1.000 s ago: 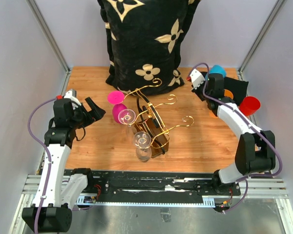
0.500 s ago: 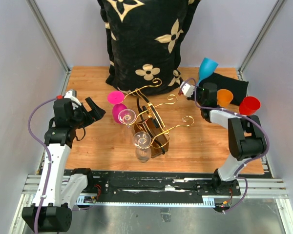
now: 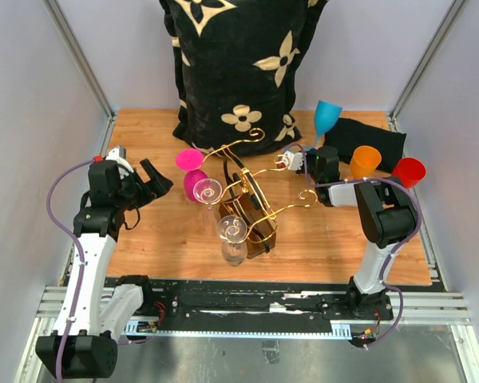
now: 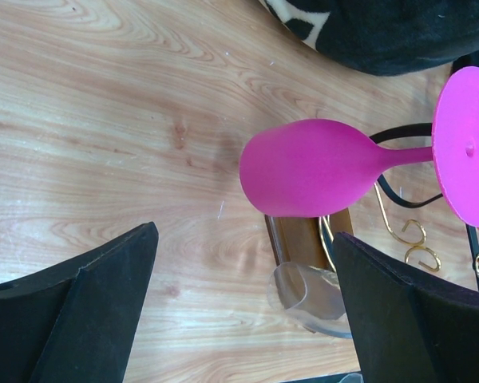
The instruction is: Take the wine glass off the wine glass rack
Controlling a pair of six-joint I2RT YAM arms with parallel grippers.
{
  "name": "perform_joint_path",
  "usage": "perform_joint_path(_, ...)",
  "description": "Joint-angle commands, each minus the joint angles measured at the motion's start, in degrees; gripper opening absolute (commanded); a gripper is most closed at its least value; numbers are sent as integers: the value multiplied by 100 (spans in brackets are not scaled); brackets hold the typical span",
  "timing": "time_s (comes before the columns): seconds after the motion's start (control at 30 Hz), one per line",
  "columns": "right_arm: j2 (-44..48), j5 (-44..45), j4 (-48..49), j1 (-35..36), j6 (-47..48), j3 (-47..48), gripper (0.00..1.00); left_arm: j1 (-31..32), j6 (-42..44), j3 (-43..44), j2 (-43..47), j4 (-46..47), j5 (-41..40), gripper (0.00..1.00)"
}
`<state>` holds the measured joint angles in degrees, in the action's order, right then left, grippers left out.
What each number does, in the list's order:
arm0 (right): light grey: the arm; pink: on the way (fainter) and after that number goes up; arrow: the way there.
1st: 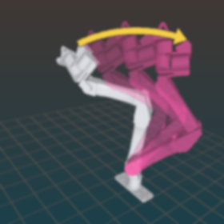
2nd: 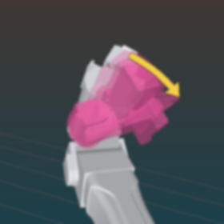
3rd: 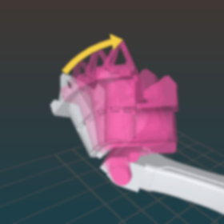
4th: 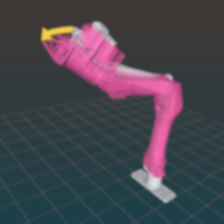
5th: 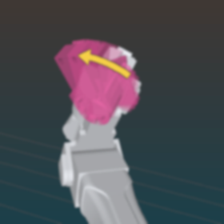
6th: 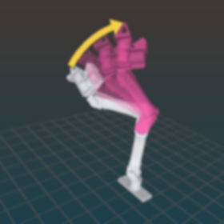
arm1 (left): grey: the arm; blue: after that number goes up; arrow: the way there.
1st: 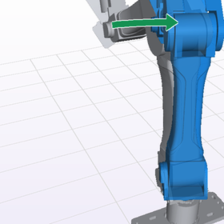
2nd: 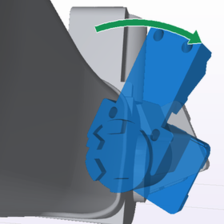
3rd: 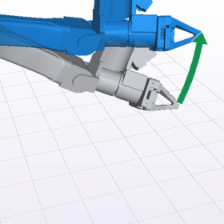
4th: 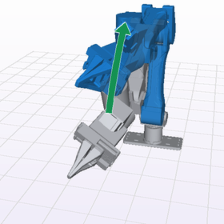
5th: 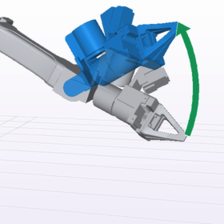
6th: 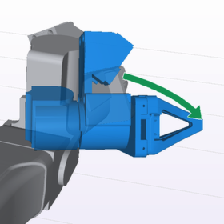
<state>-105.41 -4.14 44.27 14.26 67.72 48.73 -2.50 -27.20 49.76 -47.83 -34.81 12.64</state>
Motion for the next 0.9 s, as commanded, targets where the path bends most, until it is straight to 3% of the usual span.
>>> perform_joint_path(0.0,-199,400,588,86,294,-187,1,-20,94,53,30,49,97,97)
perform_joint_path(0.4,-736,964,1075,324,294,-490,1,-15,30,-10,39,125,213,97)
perform_joint_path(0.87,-1026,1227,593,476,171,-499,1,-14,109,96,-5,78,110,97)
